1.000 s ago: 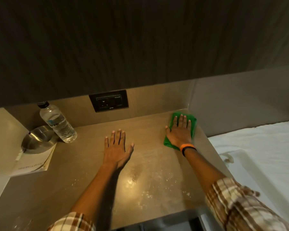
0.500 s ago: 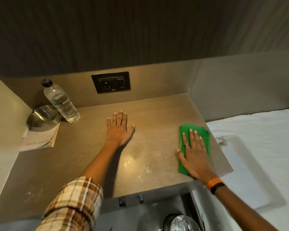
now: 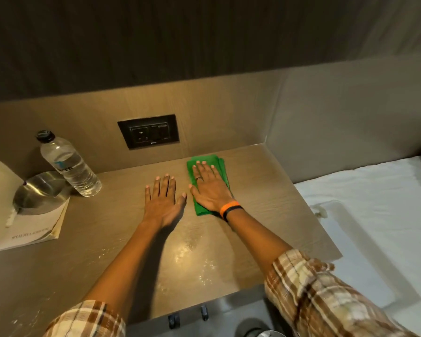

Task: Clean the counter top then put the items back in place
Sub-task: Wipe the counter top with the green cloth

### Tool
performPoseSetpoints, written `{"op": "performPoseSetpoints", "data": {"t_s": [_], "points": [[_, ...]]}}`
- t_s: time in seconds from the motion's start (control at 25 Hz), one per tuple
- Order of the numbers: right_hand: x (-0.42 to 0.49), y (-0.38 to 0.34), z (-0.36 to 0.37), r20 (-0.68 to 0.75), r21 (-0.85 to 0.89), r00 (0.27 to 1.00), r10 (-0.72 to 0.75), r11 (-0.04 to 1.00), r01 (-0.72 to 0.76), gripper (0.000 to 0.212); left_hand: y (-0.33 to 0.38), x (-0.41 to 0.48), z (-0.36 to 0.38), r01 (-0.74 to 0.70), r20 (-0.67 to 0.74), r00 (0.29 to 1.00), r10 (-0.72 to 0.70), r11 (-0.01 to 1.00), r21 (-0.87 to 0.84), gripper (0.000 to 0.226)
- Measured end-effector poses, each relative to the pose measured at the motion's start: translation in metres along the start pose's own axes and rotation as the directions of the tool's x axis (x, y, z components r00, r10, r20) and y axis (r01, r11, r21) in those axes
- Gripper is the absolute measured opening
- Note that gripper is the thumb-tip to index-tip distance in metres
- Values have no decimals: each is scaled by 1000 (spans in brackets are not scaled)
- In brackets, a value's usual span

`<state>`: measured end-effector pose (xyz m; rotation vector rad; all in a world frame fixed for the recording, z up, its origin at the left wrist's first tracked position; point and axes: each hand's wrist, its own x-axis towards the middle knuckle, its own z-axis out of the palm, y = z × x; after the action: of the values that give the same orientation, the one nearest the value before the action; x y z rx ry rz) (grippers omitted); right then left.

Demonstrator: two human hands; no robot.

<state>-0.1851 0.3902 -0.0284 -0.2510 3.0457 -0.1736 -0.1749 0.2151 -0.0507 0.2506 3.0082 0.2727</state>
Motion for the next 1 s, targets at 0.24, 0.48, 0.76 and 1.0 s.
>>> {"op": "performPoseSetpoints", "data": {"t_s": [0.24, 0.48, 0.76, 1.0], "points": [[-112, 26, 0, -12, 11, 948, -318, 948, 318, 70, -24, -35, -23, -101, -8, 995, 101, 988, -115, 65], [-160, -72, 5, -77, 479, 987, -142, 863, 162, 63, -4, -68, -29, -150, -153, 981, 123, 973, -178, 63], [-162, 16, 9, -159, 267, 955, 251, 942, -203, 62, 87, -131, 8, -138, -53, 989, 136, 990, -36, 74], [-156, 21, 21, -179, 101, 967, 182, 981, -166, 62, 30, -130, 3, -84, -115, 990, 84, 996, 1, 74]]}}
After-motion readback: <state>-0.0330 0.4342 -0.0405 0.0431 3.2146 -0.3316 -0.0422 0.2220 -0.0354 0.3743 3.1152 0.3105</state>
